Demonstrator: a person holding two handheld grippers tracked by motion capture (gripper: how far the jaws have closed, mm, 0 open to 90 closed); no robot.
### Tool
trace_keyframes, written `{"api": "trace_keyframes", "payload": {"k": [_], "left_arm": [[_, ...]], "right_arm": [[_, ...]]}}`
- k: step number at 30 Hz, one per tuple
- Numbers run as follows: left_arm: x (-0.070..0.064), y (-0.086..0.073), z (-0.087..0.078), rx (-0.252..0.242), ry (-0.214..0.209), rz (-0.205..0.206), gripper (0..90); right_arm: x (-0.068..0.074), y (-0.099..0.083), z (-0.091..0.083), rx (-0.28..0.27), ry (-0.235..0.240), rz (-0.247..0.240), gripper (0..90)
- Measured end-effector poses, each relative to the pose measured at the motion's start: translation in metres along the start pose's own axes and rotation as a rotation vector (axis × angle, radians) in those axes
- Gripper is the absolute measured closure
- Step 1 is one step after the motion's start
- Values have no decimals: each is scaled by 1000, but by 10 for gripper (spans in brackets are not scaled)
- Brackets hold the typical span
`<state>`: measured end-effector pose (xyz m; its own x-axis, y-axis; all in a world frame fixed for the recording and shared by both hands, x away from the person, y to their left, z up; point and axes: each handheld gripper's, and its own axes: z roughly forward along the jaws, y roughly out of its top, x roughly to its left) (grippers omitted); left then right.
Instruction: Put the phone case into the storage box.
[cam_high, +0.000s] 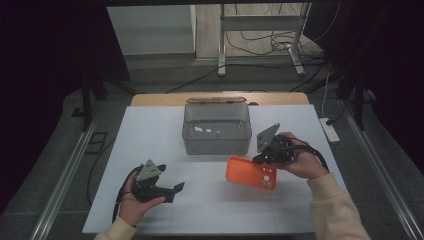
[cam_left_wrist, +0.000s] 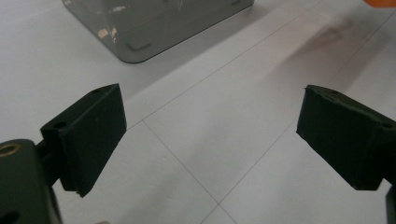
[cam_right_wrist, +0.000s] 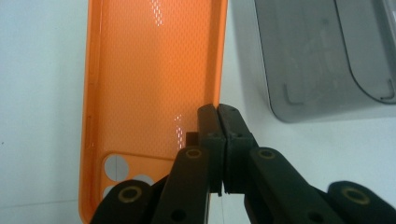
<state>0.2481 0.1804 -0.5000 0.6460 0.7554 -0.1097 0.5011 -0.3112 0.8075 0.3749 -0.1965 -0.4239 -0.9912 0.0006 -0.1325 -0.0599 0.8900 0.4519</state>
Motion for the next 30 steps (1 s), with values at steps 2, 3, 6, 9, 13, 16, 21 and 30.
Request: {"api": "trace_keyframes", "payload": {"k": [2,3,6,9,13,16,21,30], "left_arm": [[-1,1,2,2,-2,2,81],[-2,2,3,4,-3,3,81],[-3,4,5,9,-12,2,81],[-4,6,8,11,-20,-1,81],[-5,9,12,15,-32,-11,81],[-6,11,15,18,-37,-12,81],[-5,12,19,26,-38,-12,82],[-3,12,17,18,-47,-23,82]], "right_arm": [[0,1,1,0,2,-1,885],[1,3,2,-1,7,-2,885],[2,6,3,2,7,-7,885],[4,10,5,-1,15,-9,885],[5,12,6,-1,20,-12,886],[6,14,7,7,13,-2,885],[8,19,6,6,0,-14,886],[7,21,9,11,-9,10,886]]}}
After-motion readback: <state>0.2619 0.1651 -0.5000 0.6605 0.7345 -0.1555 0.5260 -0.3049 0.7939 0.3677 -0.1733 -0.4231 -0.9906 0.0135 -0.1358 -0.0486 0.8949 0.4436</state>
